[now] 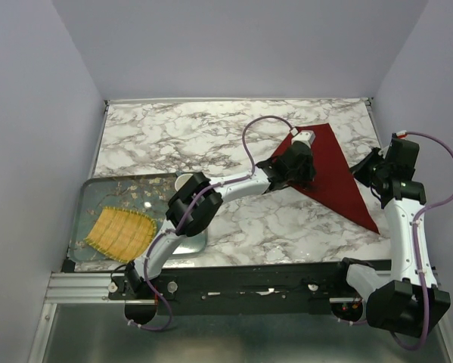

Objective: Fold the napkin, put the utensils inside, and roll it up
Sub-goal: Fold the napkin

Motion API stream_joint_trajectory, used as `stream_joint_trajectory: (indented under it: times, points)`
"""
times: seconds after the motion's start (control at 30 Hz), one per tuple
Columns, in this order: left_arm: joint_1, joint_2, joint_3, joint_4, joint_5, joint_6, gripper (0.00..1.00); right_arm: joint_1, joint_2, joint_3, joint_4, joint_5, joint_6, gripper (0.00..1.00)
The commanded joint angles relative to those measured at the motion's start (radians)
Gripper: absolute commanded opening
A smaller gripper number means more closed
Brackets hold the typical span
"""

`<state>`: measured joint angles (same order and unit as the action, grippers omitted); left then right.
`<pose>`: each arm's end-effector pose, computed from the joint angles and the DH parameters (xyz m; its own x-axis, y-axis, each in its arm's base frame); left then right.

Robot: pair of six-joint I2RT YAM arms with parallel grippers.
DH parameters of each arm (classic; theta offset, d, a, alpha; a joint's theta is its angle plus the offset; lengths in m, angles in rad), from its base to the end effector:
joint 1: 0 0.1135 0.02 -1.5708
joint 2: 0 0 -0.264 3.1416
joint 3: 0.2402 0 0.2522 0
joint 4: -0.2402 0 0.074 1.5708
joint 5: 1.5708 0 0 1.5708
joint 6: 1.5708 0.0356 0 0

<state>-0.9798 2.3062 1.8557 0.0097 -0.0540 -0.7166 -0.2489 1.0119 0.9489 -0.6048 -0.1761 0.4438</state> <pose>0.3041 -0.4497 0.2099 -0.7060 -0.1249 -0.6971 0.4486 0.6828 -0.5767 0.2088 -0.0466 0.3143 -0.4951 0.5620 -0.6625 0.3563 0.8269 0.4351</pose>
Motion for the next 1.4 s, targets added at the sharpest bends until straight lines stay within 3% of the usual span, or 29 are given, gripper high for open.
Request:
stream_joint_trajectory:
  times: [0.0,1.37]
  points:
    - [-0.011,0.028,0.016,0.027,0.028,-0.026,0.01,-0.006,0.005,-0.013,-0.016,-0.008,-0.001,0.13]
    - [-0.043,0.076,0.008,0.056,0.085,-0.069,0.07,-0.006,0.028,-0.041,0.004,-0.057,0.004,0.14]
